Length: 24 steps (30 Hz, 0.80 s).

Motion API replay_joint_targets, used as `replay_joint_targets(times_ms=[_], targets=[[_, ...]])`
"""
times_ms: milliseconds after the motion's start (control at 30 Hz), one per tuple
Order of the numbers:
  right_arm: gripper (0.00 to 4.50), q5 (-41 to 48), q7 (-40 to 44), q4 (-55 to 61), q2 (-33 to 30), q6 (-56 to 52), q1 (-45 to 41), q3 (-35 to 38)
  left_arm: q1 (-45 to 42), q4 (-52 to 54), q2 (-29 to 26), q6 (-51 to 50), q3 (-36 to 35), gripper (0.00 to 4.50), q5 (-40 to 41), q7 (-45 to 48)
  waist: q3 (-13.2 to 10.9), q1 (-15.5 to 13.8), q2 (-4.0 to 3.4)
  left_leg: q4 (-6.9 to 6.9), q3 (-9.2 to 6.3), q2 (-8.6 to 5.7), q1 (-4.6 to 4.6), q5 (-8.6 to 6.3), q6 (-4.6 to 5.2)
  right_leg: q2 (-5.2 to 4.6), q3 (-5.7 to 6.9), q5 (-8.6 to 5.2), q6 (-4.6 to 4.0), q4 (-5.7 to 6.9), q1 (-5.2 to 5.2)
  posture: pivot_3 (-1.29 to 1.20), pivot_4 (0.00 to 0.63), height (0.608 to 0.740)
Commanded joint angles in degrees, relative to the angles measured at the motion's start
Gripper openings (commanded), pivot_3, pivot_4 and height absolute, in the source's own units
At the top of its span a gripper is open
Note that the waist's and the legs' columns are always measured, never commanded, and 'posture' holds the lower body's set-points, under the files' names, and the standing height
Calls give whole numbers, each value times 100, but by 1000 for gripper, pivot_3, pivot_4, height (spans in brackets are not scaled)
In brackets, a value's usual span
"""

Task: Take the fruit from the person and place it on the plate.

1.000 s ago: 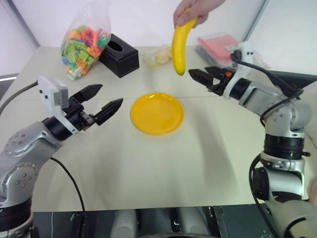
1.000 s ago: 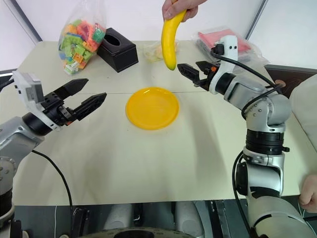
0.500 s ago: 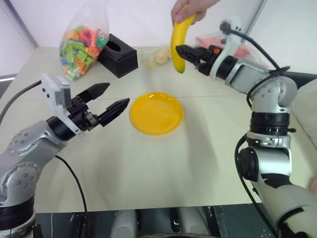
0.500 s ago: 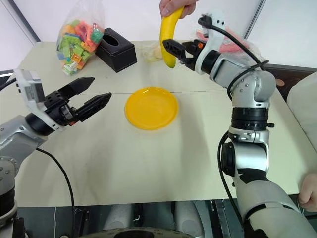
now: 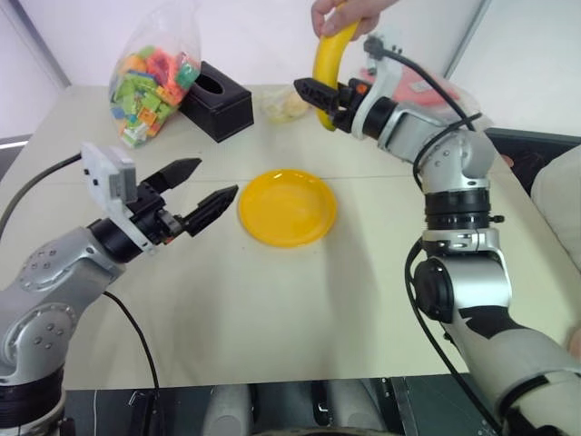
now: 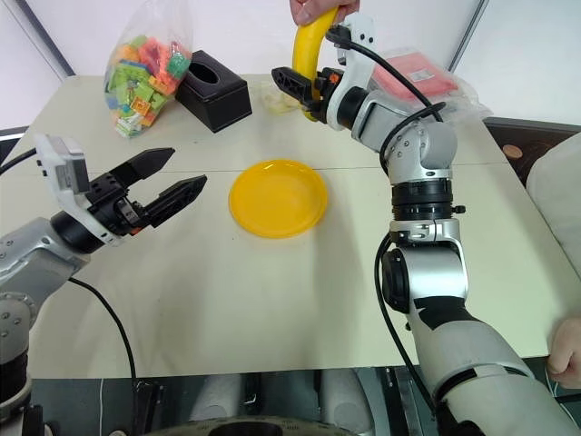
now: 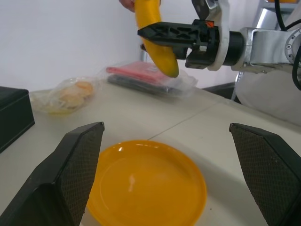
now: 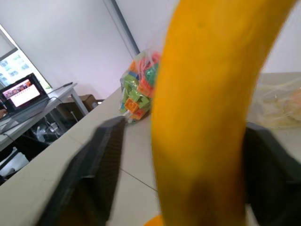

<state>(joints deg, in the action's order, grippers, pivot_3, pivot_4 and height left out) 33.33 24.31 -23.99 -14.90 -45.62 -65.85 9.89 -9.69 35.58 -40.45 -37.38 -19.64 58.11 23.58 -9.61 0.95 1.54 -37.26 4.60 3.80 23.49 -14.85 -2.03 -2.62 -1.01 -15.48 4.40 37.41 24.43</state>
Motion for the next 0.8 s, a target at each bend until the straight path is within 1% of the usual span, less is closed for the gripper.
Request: replay_joint_targets(times_ms=[33,67,233,367,433,500,567,700,800], targets=[[1739,2,108,65,16,148,-258,82,-1,196,-19,94,-174,4500,16,-26,0,2,0,0,0,0,0,0,0,0,0,0,0,0,0,0,150,740],[1422,0,131,72,27,153,-254,79,5,204,-16,95,-182,4500,24,-37,0,2,0,0,0,0,0,0,0,0,0,0,0,0,0,0,150,740],[1395,2,180,193,56,74,-220,72,15,198,-6,103,-198,4500,28,-58,0,3,0,1,0,0,0,0,0,0,0,0,0,0,1,0,150,740],[1395,-179,278,489,-28,46,35,-186,58,192,-5,115,-211,4500,12,-53,0,9,0,3,0,0,0,0,0,1,0,0,0,0,2,0,150,740],[1395,-174,24,751,106,-261,380,-246,140,179,-4,107,-323,4500,48,-107,0,11,0,4,0,1,0,0,0,1,0,0,0,0,3,0,150,740],[1395,-43,-167,1340,258,-823,948,-423,356,157,-36,79,-562,4500,73,-151,1,17,1,5,0,2,0,0,0,1,0,0,-1,-1,3,0,150,740],[1395,92,-489,1804,476,-1327,1354,-419,562,200,-90,50,-774,4500,128,-136,1,22,0,9,-1,4,-1,0,0,1,0,-1,-1,-2,3,0,150,740],[1395,139,-848,2352,730,-1922,1847,-419,793,332,-144,-11,-965,4500,285,-158,0,9,-2,8,1,3,6,0,-1,-2,0,0,-1,3,13,0,150,740],[1395,-35,-1000,2620,808,-2145,2343,-675,986,466,-206,-74,-1050,4500,412,-187,3,-2,2,6,-1,2,7,0,-1,-3,2,0,-1,2,11,0,150,740]])
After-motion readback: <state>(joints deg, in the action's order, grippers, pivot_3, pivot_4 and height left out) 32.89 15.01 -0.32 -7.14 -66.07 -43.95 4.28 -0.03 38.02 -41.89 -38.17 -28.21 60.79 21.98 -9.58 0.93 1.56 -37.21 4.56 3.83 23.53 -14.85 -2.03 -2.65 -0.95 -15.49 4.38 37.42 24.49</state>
